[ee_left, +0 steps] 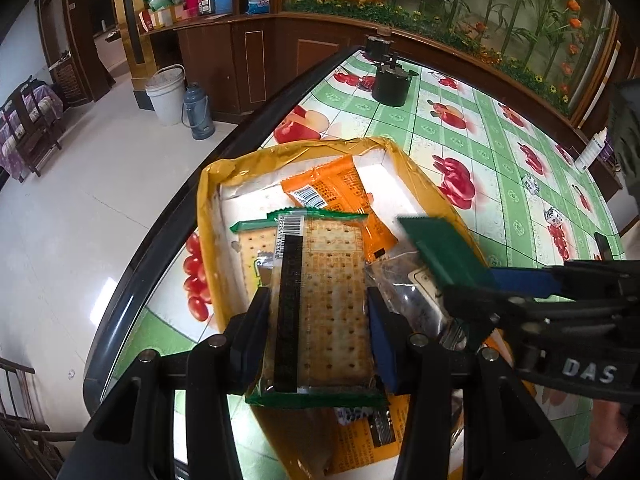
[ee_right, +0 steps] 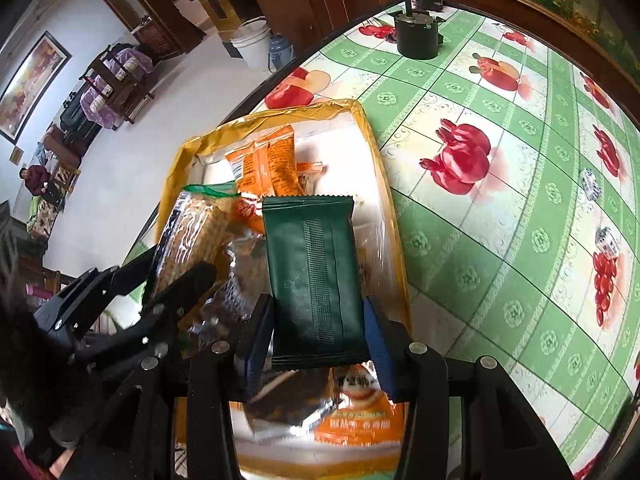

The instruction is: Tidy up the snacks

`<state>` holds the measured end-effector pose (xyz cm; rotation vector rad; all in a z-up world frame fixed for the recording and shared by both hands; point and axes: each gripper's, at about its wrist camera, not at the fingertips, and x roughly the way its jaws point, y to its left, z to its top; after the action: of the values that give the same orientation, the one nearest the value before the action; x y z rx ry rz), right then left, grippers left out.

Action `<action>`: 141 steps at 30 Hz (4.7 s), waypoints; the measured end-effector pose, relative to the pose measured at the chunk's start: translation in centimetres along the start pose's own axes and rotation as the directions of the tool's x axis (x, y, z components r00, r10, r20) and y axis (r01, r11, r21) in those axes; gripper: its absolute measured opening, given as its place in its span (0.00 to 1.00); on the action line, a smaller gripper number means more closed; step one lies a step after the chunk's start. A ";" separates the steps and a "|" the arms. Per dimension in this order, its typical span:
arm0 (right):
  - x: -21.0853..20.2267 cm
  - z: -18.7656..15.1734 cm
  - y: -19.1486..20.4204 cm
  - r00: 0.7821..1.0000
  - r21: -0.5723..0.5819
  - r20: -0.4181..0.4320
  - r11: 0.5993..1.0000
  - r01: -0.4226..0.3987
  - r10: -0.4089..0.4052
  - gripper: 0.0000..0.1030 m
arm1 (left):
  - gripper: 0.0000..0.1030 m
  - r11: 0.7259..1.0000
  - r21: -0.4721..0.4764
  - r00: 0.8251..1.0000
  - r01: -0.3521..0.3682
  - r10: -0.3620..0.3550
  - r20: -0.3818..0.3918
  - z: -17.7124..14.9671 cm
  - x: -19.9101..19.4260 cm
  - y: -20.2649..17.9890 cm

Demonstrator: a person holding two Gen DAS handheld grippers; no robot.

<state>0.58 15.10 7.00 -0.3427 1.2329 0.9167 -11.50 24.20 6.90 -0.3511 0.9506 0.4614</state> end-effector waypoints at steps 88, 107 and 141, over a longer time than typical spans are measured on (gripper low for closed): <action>-7.8 -10.8 -4.1 0.992 -0.071 0.122 0.997 0.023 -0.015 0.81 | 0.96 0.961 -0.165 0.971 -0.222 0.234 0.058 -7.5 -9.1 -3.3; -8.4 -12.1 -1.2 0.975 -0.234 0.209 0.964 0.125 -0.075 0.99 | 0.96 0.945 -0.198 0.958 -0.258 0.277 0.071 -8.3 -11.9 -2.0; -8.7 -12.9 0.1 0.970 -0.277 0.241 0.960 0.049 0.021 0.99 | 0.96 0.866 -0.162 0.874 -0.473 0.484 0.035 -9.3 -12.2 -1.6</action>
<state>-8.38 2.86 10.55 -0.4498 0.8755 1.0905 -23.17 15.68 12.26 -0.2252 0.9303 1.0013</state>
